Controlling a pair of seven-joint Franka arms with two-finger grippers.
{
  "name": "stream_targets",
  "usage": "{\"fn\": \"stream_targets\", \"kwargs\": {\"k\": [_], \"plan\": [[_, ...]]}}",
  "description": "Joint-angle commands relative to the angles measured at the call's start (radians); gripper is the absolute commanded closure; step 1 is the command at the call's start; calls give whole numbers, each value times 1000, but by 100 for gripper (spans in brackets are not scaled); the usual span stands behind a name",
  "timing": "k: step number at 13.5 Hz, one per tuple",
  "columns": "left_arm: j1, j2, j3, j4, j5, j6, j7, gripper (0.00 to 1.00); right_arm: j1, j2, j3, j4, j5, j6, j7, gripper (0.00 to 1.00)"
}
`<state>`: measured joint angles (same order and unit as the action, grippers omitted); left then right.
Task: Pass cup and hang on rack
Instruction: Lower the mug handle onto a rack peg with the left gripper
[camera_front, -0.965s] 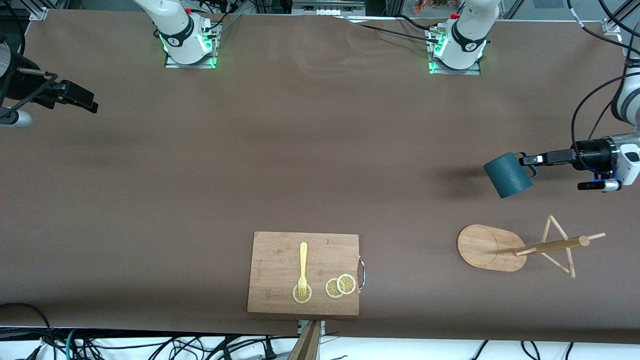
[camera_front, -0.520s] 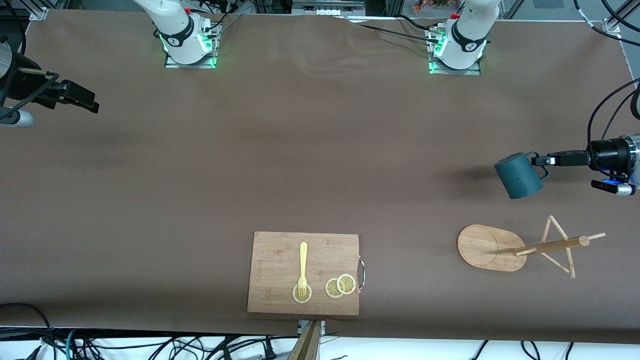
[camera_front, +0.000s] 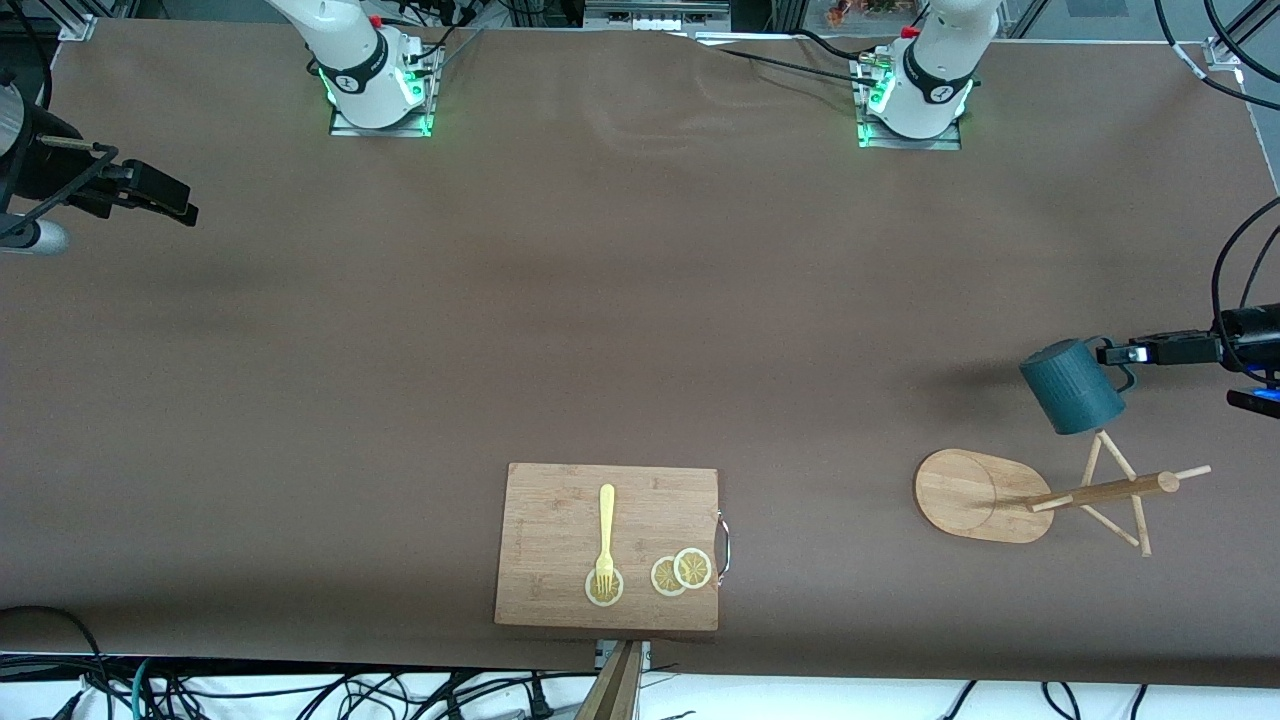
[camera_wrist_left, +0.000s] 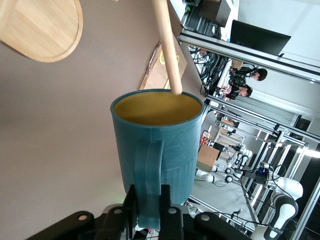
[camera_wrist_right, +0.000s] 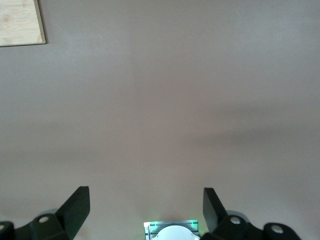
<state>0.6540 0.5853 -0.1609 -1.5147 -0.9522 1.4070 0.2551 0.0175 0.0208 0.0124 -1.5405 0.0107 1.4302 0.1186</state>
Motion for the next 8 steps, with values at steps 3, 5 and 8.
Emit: {"fn": "stream_targets", "kwargs": {"k": [3, 5, 8], "plan": [[-10, 108, -9, 160, -9, -17, -33, 90, -7, 5, 5, 22, 12, -8, -7, 0], [-13, 122, -9, 165, -45, 12, -43, 90, -7, 5, 5, 22, 12, -8, -7, 0], [-17, 140, -9, 185, -78, 38, -46, 90, -7, 5, 4, 22, 12, -11, -7, 0]]}}
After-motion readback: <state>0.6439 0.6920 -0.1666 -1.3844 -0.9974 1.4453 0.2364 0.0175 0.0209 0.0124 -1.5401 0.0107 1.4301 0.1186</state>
